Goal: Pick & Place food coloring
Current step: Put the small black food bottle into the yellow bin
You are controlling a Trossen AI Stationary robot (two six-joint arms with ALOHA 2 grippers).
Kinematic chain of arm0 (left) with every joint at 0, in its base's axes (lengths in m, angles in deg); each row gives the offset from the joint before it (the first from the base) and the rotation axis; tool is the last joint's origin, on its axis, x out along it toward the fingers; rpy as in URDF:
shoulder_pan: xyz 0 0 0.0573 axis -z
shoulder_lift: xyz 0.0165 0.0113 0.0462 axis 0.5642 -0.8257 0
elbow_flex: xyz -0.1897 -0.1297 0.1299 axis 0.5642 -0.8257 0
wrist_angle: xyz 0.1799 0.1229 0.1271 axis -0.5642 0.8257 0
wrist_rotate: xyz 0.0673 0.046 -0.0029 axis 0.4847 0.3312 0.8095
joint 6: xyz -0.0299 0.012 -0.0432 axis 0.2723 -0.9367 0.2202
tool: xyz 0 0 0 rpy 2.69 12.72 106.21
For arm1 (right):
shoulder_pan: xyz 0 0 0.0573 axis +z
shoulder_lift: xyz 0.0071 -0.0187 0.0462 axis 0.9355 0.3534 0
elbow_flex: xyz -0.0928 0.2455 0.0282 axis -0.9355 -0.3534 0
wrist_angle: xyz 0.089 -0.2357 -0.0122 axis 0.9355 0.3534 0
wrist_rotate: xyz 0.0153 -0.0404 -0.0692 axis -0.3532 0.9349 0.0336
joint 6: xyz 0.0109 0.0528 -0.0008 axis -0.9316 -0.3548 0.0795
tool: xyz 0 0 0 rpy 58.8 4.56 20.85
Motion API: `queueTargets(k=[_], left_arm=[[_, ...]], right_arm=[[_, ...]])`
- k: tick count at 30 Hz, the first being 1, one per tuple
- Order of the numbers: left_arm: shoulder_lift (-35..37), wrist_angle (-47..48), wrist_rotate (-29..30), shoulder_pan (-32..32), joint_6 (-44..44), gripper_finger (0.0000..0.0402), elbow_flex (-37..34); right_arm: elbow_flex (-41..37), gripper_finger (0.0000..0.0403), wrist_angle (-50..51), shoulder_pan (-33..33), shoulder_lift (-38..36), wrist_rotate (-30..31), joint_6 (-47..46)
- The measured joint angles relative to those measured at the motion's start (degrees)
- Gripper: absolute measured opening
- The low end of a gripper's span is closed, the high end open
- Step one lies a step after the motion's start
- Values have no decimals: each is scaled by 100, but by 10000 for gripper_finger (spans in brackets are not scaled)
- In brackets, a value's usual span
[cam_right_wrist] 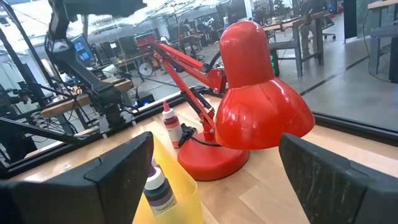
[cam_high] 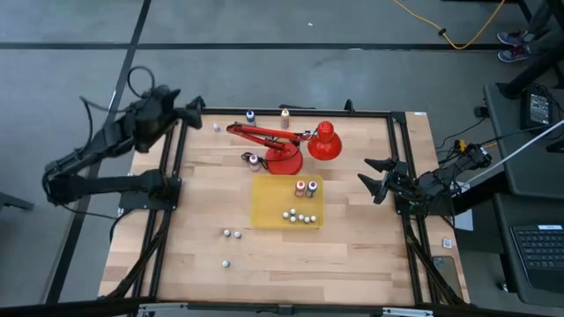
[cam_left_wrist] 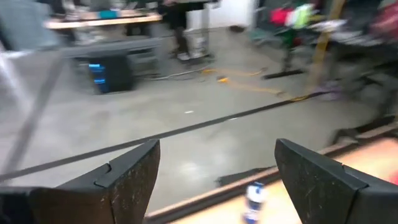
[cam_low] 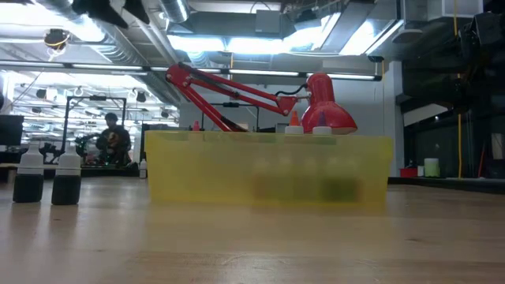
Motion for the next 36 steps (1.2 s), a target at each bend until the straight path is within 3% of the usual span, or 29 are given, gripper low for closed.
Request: queueTargets(k=[7,11,19,25,36], left_arm=[[-1209,1266,926,-475,-142,313,1371],[-1868,2073,972,-912,-149,313,1960],[-2957,2847,-555,-2086,561,313,2238],[-3688,2936,-699,-2658,666,313,2239],[-4955,2926,-2159,-3212,502,313,2239]], right_arm=[[0,347,0,1,0,1,-12],[0,347,0,1,0,1,-7],[0,347,0,0,0,1,-2],[0,347,0,1,0,1,-7],[0,347,0,0,0,1,-17]])
